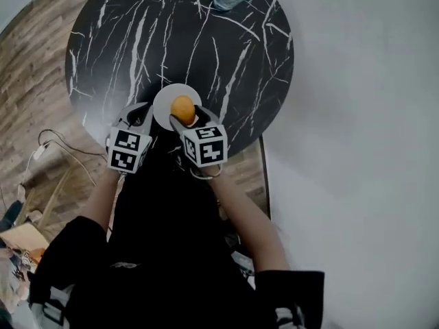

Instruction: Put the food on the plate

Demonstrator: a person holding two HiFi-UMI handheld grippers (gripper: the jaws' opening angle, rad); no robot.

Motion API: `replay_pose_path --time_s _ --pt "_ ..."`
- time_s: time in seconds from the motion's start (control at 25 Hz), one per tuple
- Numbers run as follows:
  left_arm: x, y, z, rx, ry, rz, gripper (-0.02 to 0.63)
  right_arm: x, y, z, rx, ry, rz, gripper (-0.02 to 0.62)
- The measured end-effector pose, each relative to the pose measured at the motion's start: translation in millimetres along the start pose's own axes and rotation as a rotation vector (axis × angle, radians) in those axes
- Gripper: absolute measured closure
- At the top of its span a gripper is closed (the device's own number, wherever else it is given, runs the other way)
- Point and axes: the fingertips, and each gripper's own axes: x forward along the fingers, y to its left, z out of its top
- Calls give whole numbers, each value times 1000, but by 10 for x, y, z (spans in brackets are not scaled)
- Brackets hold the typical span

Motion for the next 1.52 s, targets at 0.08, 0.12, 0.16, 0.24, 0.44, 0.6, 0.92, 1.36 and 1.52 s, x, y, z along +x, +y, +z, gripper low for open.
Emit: replay_pose_path --time_s 0.08,0.12,0.16,0.24,0.44,0.6,0.92,1.36,1.52 --pt "31 -2 13 16 10 -12 606 57 6 -23 100 -2 -3 290" --pt "46 0 14 24 16 -18 606 83 12 -26 132 -5 -9 290" --pt "57 5 11 31 21 -22 606 107 18 -26 154 -9 -17 290" --pt "68 25 3 38 28 -26 606 149 29 -34 185 -11 -35 290" --pt "56 62 -58 32 40 -26 606 212 43 -46 248 -16 -57 290" --pt "14 51 -108 26 37 -17 606 231 41 -97 244 -10 -80 290" --pt "-134 28 -257 17 34 22 606 261 35 -97 206 -47 -109 290" --pt "-437 -98 -444 -16 -10 107 606 -18 73 -98 130 -164 -78 284" --pt "-552 -205 -461 -41 -39 154 606 -259 15 -212 142 -206 -75 284"
